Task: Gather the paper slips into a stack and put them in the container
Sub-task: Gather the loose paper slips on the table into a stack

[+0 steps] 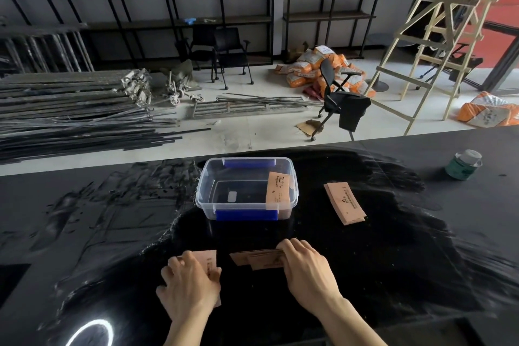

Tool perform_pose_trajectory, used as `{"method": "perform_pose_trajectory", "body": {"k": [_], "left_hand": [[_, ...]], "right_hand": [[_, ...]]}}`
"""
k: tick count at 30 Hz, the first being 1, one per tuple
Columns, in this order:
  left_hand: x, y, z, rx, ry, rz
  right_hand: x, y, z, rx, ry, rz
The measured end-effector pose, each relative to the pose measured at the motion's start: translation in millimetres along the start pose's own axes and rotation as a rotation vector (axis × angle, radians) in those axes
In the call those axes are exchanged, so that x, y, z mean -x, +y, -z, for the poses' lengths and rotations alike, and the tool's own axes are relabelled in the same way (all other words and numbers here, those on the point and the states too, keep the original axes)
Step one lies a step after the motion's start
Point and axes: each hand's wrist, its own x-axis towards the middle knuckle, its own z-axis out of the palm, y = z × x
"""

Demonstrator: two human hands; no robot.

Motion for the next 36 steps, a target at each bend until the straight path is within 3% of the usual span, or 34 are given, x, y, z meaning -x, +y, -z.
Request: {"method": "perform_pose_trajectory", "body": {"k": [3, 9, 15, 21, 24, 27, 30, 32, 36], "left_hand": [[-5.4, 0.7, -4.2, 0.190, -0.016, -0.029], [-18.5, 22.9, 11.6, 0.628, 0.001, -0.293], [-2.3, 56.4, 15.4, 0.540, -0.193, -0.608], [9.0, 63.8, 10.1, 0.711, -0.286, -0.647], [4.0, 56.4, 10.4, 0.790, -0.066, -0.574], [-9.4, 31.1, 14.1, 0.495, 0.159, -0.323], [-16.6, 1.6, 16.9, 0.090, 0.000, -0.058], [-17.7, -10.7, 14.5, 0.027, -0.070, -0.025], [-18.0, -12.3, 15.4, 0.007, -0.050, -0.103]], "right_hand": [[-0.3, -0.4, 1.5, -0.001, -0.019, -0.001], [1.6, 0.5, 2.0, 0.004, -0.045, -0.017], [-0.6, 0.4, 1.1, -0.021, -0.031, -0.069], [-1.3, 2.3, -3.0, -0.017, -0.049, -0.022], [-2.4, 3.1, -4.5, -0.001, -0.039, 0.004], [-1.7, 2.7, -5.7, 0.017, -0.033, 0.004], [-1.6, 0.6, -6.1, 0.018, -0.036, 0.002], [-2.2, -0.7, -5.1, 0.012, -0.038, 0.001], [-3.3, -0.8, -5.4, 0.012, -0.048, -0.002]]}}
